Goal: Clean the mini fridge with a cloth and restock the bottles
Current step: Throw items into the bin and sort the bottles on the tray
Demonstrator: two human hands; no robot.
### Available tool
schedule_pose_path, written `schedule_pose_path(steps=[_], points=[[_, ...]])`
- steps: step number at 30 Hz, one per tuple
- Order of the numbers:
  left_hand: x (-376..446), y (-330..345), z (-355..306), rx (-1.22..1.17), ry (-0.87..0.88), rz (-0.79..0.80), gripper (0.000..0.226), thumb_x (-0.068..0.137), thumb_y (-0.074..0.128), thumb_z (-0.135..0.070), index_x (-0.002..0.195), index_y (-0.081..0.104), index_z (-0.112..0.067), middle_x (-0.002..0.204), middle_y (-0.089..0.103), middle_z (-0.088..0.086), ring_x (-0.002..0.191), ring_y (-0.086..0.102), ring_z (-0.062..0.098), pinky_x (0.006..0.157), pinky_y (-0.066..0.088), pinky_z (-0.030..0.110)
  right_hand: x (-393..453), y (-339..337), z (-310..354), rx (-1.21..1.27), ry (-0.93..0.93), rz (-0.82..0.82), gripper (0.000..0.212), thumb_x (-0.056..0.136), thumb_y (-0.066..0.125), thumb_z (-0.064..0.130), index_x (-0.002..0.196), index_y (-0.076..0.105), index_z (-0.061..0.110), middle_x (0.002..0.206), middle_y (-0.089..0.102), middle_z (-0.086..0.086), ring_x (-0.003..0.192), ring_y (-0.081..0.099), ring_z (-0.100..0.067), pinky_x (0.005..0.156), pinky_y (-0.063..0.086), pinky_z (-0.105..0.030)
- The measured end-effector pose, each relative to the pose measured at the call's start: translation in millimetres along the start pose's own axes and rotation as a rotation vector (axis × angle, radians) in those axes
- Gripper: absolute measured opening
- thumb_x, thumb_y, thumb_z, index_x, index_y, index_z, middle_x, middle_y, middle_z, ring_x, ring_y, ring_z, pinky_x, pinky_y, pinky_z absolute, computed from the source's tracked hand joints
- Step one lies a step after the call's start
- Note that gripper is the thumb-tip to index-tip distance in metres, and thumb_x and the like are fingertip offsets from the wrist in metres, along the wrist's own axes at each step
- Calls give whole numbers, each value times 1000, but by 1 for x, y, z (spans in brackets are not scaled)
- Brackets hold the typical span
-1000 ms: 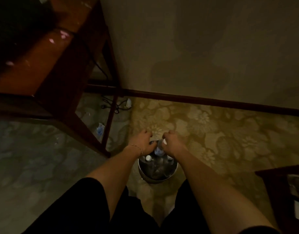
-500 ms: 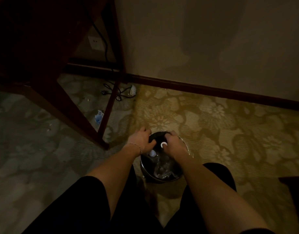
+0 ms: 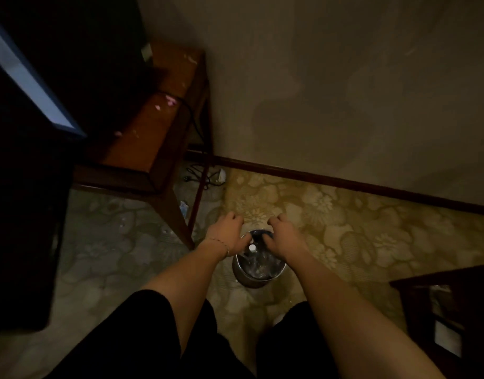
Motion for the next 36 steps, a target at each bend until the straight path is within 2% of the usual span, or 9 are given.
schedule_pose_path(steps=[6, 12, 16, 22, 29, 33, 36], points=[[-105, -119, -26, 37, 25, -39, 57, 90, 51, -56, 134, 48, -19, 134, 43, 3, 121, 48, 25, 91, 50, 42, -96, -113, 85, 22, -17, -90, 47, 95, 61, 35, 136, 53, 15, 133, 46, -3, 114, 55, -24, 88, 53, -40], [-176, -194, -22, 68, -18, -103, 56, 91, 46, -58, 133, 47, -21, 134, 43, 5, 122, 47, 26, 92, 49, 42, -162, -170, 148, -23, -77, -128, 49, 96, 58, 36, 141, 47, 17, 137, 41, 0, 114, 55, -22, 89, 51, -36], [-226, -233, -19, 48, -51, -196, 61, 92, 47, -57, 140, 43, -20, 136, 42, 5, 124, 46, 26, 92, 49, 43, -198, -191, 182, -48, -147, -153, 50, 95, 59, 37, 140, 47, 18, 139, 39, -1, 120, 52, -22, 93, 52, -41], [-319, -244, 4, -13, -111, -231, 53, 93, 50, -54, 135, 46, -22, 132, 42, 3, 120, 47, 26, 96, 50, 45, -263, -186, 245, -75, -304, -160, 44, 95, 62, 36, 133, 50, 18, 135, 40, -1, 119, 53, -23, 92, 51, -38], [-422, -253, 68, 9, -228, -307, 50, 92, 48, -58, 127, 48, -23, 125, 44, 2, 109, 51, 23, 85, 52, 41, -321, -155, 341, -101, -494, -125, 36, 94, 63, 36, 124, 54, 20, 125, 43, 1, 112, 56, -23, 87, 54, -41], [-471, -267, 117, -14, -272, -317, 50, 91, 47, -58, 128, 47, -24, 127, 44, 2, 112, 52, 24, 91, 50, 42, -348, -137, 407, -117, -578, -110, 42, 93, 66, 34, 131, 53, 21, 128, 43, 3, 110, 57, -19, 88, 54, -36], [-501, -282, 162, -69, -305, -368, 53, 88, 54, -56, 132, 49, -26, 126, 46, 0, 114, 51, 22, 92, 52, 43, -360, -125, 457, -119, -602, -103, 46, 92, 67, 32, 134, 52, 24, 128, 44, 5, 109, 56, -14, 87, 55, -32]])
Point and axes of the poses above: each hand's wrist, its own x-axis towards the middle knuckle, its own y-axis out of the palm, z = x × y, the point moved 10 cm from there along x, towards the middle knuckle
